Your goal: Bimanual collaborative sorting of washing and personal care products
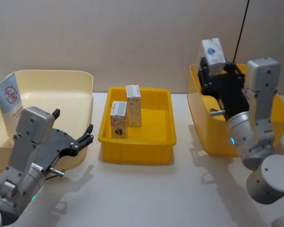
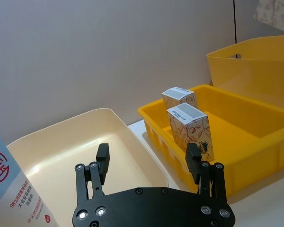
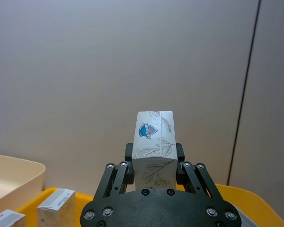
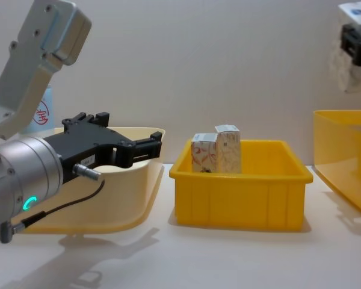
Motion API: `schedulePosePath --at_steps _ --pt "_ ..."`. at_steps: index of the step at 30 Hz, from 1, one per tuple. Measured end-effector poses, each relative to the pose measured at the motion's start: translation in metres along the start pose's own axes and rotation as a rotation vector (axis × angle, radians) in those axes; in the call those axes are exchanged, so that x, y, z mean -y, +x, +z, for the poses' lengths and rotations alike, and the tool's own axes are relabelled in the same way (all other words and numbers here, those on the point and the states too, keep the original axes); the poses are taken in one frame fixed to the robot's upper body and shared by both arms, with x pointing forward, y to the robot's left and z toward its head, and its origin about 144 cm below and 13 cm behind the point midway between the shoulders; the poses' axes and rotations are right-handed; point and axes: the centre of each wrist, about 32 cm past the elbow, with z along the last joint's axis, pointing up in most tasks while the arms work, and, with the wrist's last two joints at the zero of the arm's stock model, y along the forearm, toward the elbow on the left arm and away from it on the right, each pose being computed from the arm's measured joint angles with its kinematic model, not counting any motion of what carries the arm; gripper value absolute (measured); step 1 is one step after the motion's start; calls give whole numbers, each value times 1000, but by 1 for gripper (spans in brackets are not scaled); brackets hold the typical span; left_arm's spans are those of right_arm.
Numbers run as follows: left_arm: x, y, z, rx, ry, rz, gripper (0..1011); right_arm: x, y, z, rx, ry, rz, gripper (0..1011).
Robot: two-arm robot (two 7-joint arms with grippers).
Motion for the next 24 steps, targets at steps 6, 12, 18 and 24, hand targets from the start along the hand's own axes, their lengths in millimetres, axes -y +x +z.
schedulePosePath --at_steps 6,12,18,24 --pt "0 0 0 0 0 0 1003 6 4 0 3 -22 -41 454" --pt "0 0 0 0 0 0 1003 11 6 0 0 -72 -75 454" --pt "0 0 0 0 0 0 1003 13 5 2 -5 -129 -95 454" --pt "0 0 0 0 0 0 1003 13 3 3 -8 -196 -118 454"
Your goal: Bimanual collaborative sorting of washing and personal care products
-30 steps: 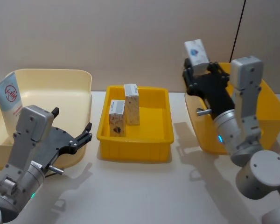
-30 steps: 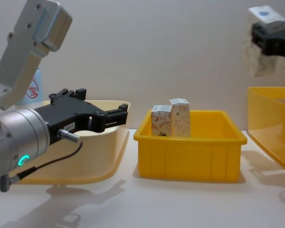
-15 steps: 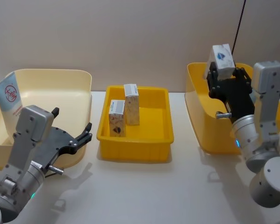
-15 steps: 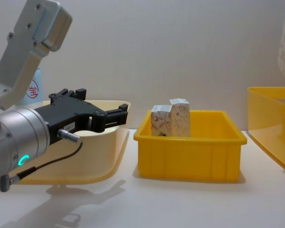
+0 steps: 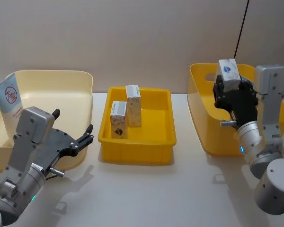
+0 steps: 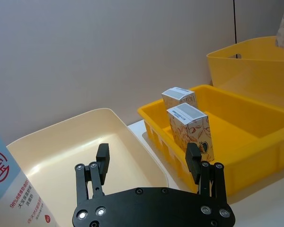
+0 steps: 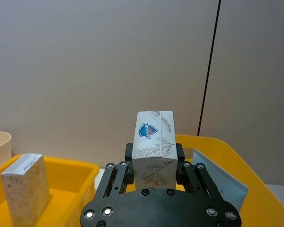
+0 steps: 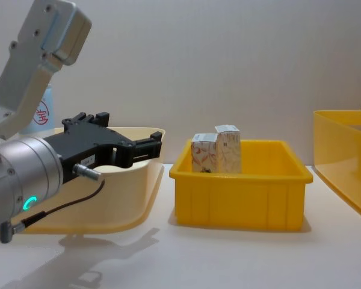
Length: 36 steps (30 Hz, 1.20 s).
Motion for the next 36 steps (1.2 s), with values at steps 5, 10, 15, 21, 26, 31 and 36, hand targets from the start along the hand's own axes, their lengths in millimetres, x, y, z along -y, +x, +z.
schedulePosePath --at_steps 5,10,15,21,26,31,36 --pt "0 0 0 0 0 0 1003 0 -1 1 1 -41 -12 454" --pt "0 0 0 0 0 0 1003 -2 -3 1 0 -79 -25 454" --pt "0 0 0 0 0 0 1003 -4 -5 1 0 -106 -34 465" --pt "0 0 0 0 0 0 1003 -4 -6 1 1 -123 -39 619" --pt "0 0 0 0 0 0 1003 -5 -6 1 1 -133 -42 765" --pt "0 0 0 0 0 0 1003 -5 -7 0 1 -139 -44 913" --pt "0 0 0 0 0 0 1004 -5 -7 0 1 -145 -46 1001"
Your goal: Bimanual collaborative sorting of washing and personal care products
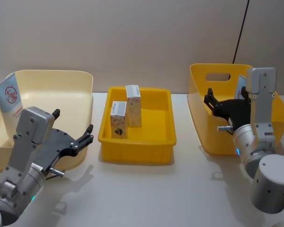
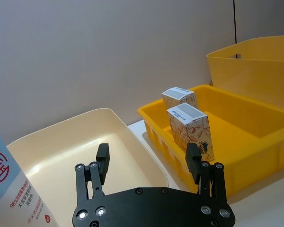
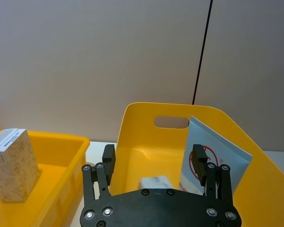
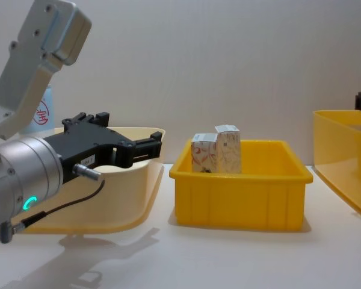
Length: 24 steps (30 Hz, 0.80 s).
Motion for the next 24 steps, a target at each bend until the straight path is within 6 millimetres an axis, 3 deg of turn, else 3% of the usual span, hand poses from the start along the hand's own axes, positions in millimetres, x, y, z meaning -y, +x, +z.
schedulePosePath --at_steps 24 --pt "0 0 0 0 0 0 1003 0 0 0 -1 8 6 1001"
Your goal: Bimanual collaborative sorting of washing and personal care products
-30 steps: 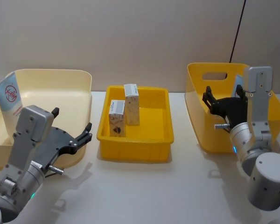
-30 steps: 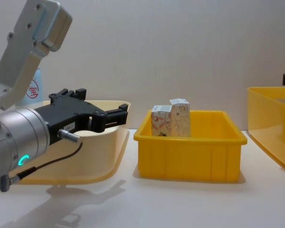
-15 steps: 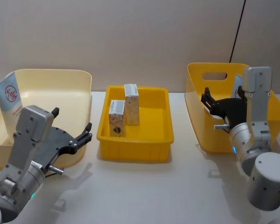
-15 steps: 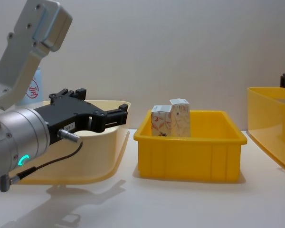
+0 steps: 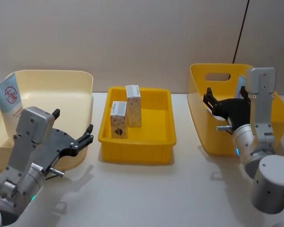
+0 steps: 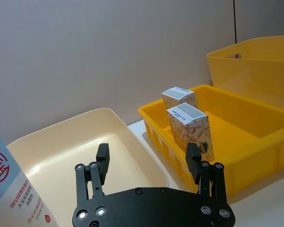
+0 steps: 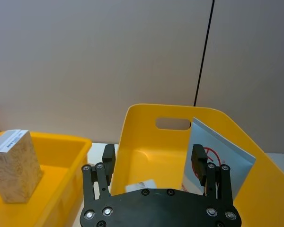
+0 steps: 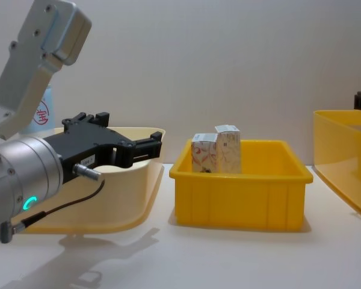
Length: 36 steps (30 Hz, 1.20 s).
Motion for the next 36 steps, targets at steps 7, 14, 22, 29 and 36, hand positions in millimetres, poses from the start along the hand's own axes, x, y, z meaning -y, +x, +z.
schedulePosePath --at_steps 7,14,22,29,36 --pt "0 0 0 0 0 0 1003 4 2 -4 -16 60 48 1001" --pt "0 0 0 0 0 0 1003 10 4 -7 -35 118 97 1001" --pt "0 0 0 0 0 0 1003 15 5 -10 -35 114 116 1001" --pt "0 0 0 0 0 0 1003 29 6 -19 -38 106 180 1001" --pt "0 0 0 0 0 0 1003 47 7 -28 -49 91 259 1001"
